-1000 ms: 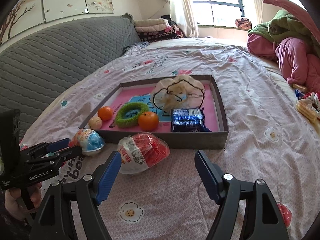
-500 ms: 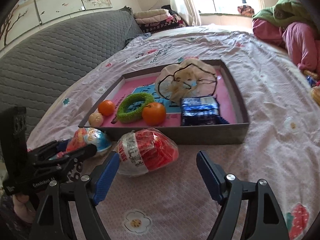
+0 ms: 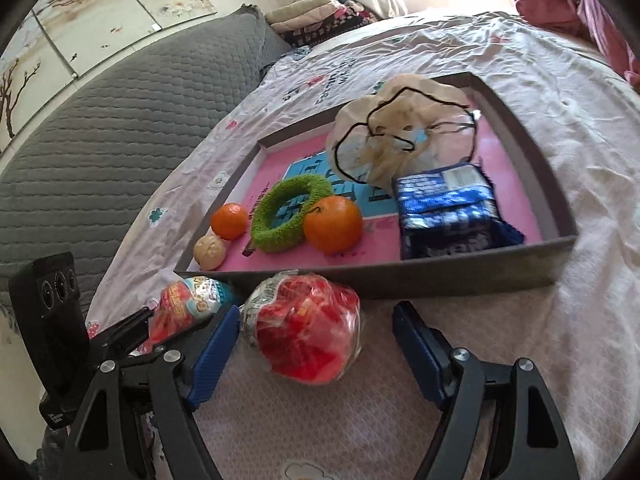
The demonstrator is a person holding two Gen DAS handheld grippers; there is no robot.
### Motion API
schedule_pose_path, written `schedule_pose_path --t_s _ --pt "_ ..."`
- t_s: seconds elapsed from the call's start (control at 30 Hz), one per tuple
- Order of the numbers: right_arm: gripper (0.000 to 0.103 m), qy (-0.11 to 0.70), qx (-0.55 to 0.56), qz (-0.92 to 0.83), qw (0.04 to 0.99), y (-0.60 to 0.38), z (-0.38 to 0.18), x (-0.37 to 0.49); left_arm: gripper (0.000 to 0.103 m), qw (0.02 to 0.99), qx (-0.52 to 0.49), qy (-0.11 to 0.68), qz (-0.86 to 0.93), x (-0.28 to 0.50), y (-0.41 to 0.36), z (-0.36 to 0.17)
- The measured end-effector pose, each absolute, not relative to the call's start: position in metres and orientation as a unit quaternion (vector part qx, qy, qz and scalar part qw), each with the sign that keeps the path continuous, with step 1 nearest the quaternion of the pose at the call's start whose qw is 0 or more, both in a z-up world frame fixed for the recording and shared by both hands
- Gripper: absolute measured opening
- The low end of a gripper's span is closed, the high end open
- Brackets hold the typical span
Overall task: Organize objects
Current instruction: 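Grasp the red-wrapped candy egg with left gripper while right gripper grasps another wrapped egg, then lift and carry both wrapped candy eggs over the gray box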
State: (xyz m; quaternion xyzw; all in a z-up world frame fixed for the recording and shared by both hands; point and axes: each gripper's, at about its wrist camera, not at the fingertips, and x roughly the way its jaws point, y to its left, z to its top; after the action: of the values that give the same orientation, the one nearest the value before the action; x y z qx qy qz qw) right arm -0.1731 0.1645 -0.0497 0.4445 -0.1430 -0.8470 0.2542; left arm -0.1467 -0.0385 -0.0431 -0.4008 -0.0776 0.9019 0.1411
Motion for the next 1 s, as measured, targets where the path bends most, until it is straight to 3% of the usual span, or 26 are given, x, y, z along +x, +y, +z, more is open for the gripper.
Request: schedule_pose_path --t_s 0.1,0.17,0.67,1.0 --pt "0.059 -0.13 0.442 -0.846 0.27 0.155 -0.047 -0.174 0.06 0.142 -0.402 -0.078 0.901 -0.148 -0.037 -0.044" --pt "0.056 -0.12 0.44 -0.845 0.277 0.148 -0.046 -0.173 0.058 0.139 -0.405 -0.073 0.901 -0.15 -0.034 -0.045" --pt "0.055 -0.01 0.346 -0.909 0.231 0.139 -0.003 -0.145 0.053 0.117 -0.388 -0.052 0.912 -0.144 -0.027 -0.038" --pt "0.055 -0.011 0.31 -0.925 0.219 0.149 0.015 -0.144 0.053 0.113 -0.364 -0.039 0.924 -0.133 -0.023 -0.015"
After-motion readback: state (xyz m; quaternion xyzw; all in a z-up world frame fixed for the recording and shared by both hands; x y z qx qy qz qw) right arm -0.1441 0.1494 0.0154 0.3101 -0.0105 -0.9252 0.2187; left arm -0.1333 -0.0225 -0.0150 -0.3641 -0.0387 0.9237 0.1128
